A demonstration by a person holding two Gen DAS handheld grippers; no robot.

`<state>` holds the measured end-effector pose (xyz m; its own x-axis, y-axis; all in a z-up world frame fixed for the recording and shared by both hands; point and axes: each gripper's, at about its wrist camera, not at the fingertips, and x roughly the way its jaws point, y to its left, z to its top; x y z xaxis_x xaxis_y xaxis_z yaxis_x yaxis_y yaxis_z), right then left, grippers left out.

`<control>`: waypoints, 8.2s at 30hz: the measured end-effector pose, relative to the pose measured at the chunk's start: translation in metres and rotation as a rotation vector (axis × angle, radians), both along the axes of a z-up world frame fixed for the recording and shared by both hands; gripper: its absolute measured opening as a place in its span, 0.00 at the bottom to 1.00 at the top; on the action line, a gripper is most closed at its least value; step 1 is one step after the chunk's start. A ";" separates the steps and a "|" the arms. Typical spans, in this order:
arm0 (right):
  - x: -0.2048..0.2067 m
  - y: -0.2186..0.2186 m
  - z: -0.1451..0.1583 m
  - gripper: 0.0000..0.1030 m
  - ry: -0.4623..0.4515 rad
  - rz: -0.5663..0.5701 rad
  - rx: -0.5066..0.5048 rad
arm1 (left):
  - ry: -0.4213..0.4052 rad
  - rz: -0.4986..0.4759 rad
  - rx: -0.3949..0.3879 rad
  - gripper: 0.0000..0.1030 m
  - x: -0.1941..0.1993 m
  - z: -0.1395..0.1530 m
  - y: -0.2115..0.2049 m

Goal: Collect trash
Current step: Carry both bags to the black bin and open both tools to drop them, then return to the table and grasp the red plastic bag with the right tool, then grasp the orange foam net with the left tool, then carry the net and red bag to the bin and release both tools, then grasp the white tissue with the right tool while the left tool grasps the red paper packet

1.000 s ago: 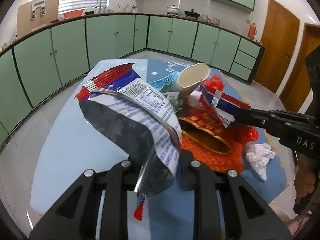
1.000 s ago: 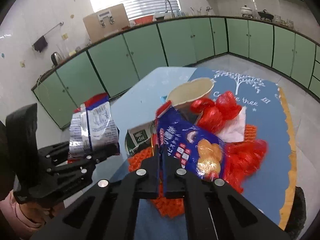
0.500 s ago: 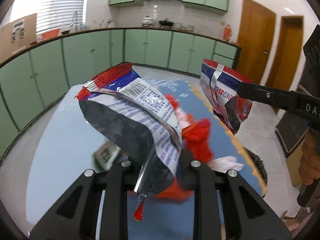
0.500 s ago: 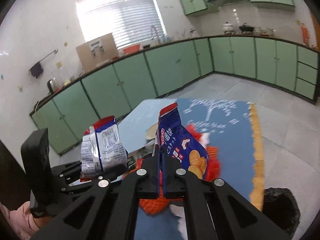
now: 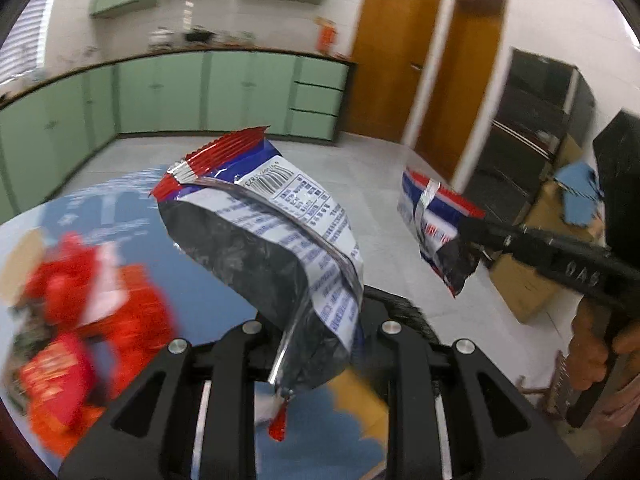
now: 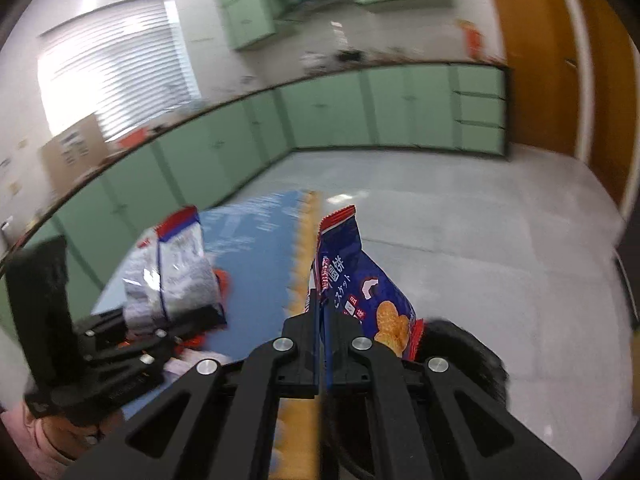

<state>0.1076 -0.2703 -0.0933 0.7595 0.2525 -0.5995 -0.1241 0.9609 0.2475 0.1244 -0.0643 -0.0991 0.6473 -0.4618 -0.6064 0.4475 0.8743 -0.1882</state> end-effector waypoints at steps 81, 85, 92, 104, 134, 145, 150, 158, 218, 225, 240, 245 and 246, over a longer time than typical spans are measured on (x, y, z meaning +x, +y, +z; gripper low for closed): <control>0.060 0.230 -0.081 0.17 0.153 0.426 -0.013 | 0.070 0.534 0.104 0.59 -0.046 -0.051 0.209; 0.055 0.218 -0.064 0.16 0.094 0.407 -0.010 | 0.070 0.536 0.089 0.65 -0.056 -0.045 0.208; 0.038 0.194 -0.046 0.16 0.050 0.392 0.018 | 0.116 0.542 0.095 0.76 -0.064 -0.058 0.203; 0.035 0.175 -0.054 0.16 0.080 0.357 0.031 | 0.111 0.564 0.106 0.47 -0.060 -0.066 0.201; 0.004 0.077 -0.003 0.16 -0.068 0.173 0.050 | -0.124 0.325 0.014 0.07 -0.066 0.032 0.121; -0.007 -0.014 -0.039 0.16 0.019 -0.054 0.022 | -0.090 0.063 -0.011 0.07 -0.009 0.008 0.007; -0.011 -0.052 -0.065 0.16 0.078 -0.148 0.023 | -0.083 -0.029 0.014 0.07 0.007 -0.009 -0.045; -0.012 -0.082 -0.093 0.16 0.138 -0.214 0.019 | -0.021 -0.083 0.069 0.08 0.033 -0.051 -0.086; 0.022 0.192 -0.109 0.20 0.152 0.392 -0.129 | 0.030 0.589 0.152 0.64 -0.070 -0.046 0.199; 0.019 0.196 -0.105 0.05 0.138 0.416 -0.136 | 0.045 0.596 0.152 0.77 -0.071 -0.056 0.203; 0.026 0.189 -0.106 0.05 0.150 0.386 -0.125 | 0.099 0.610 0.117 0.74 -0.043 -0.072 0.200; 0.027 0.189 -0.108 0.05 0.154 0.386 -0.123 | 0.068 0.615 0.118 0.31 -0.044 -0.066 0.200; 0.027 0.189 -0.108 0.05 0.155 0.386 -0.124 | 0.067 0.616 0.106 0.28 -0.045 -0.065 0.201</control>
<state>0.1344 -0.0811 -0.2014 0.5223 0.4195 -0.7425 -0.4509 0.8748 0.1770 0.0789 0.1371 -0.1644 0.7341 0.0488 -0.6773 -0.1541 0.9834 -0.0961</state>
